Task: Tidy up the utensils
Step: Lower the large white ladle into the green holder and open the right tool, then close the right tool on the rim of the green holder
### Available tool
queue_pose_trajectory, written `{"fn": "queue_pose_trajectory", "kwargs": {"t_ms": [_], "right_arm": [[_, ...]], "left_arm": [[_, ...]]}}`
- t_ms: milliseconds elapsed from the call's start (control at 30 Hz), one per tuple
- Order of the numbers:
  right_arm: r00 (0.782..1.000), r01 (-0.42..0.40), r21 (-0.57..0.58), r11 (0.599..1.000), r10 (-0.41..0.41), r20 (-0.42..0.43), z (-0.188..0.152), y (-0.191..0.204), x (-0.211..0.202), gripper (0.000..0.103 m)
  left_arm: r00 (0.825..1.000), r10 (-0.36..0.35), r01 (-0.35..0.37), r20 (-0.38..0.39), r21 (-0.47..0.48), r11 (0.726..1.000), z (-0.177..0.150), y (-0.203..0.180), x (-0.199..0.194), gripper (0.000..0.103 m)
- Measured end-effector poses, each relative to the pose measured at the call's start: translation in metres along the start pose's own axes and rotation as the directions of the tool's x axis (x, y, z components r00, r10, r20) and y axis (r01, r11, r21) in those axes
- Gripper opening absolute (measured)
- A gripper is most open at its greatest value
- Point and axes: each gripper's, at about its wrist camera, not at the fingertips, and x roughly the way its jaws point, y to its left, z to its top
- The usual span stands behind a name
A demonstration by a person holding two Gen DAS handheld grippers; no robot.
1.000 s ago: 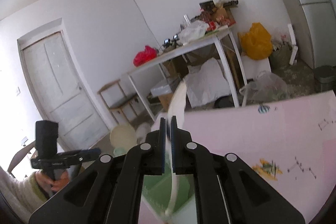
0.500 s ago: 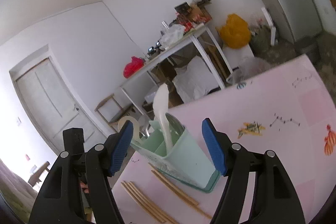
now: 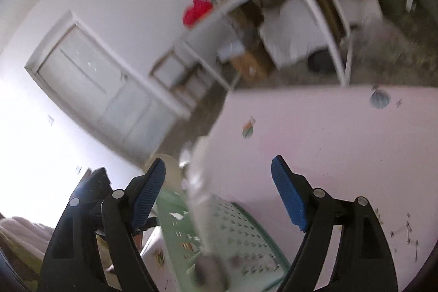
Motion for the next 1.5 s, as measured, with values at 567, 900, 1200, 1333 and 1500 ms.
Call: {"fn": "queue_pose_trajectory", "kwargs": {"t_ms": [567, 900, 1200, 1333, 1500], "right_arm": [[0.981, -0.142, -0.332, 0.933, 0.178, 0.081, 0.002, 0.066, -0.031, 0.006], [0.984, -0.103, -0.233, 0.967, 0.133, 0.116, -0.043, 0.041, -0.039, 0.020], [0.868, -0.113, 0.061, 0.992, 0.069, 0.492, -0.125, 0.008, -0.118, 0.070], [0.849, -0.198, 0.243, 0.950, 0.043, 0.526, -0.181, -0.014, -0.108, 0.072], [0.850, -0.313, 0.372, 0.874, 0.084, 0.520, -0.206, -0.028, -0.070, 0.072]], "left_arm": [[1.000, -0.012, 0.012, 0.000, -0.038, 0.999, 0.004, 0.017, 0.005, 0.073], [1.000, -0.029, 0.029, -0.007, -0.033, 0.999, 0.003, 0.016, 0.010, 0.073], [0.999, -0.054, 0.054, 0.002, -0.016, 0.998, 0.003, 0.009, 0.016, 0.076], [0.997, -0.081, 0.081, 0.001, -0.041, 0.996, 0.003, 0.007, 0.021, 0.077], [0.992, -0.129, 0.130, 0.010, -0.062, 0.990, 0.000, -0.001, 0.025, 0.077]]}}
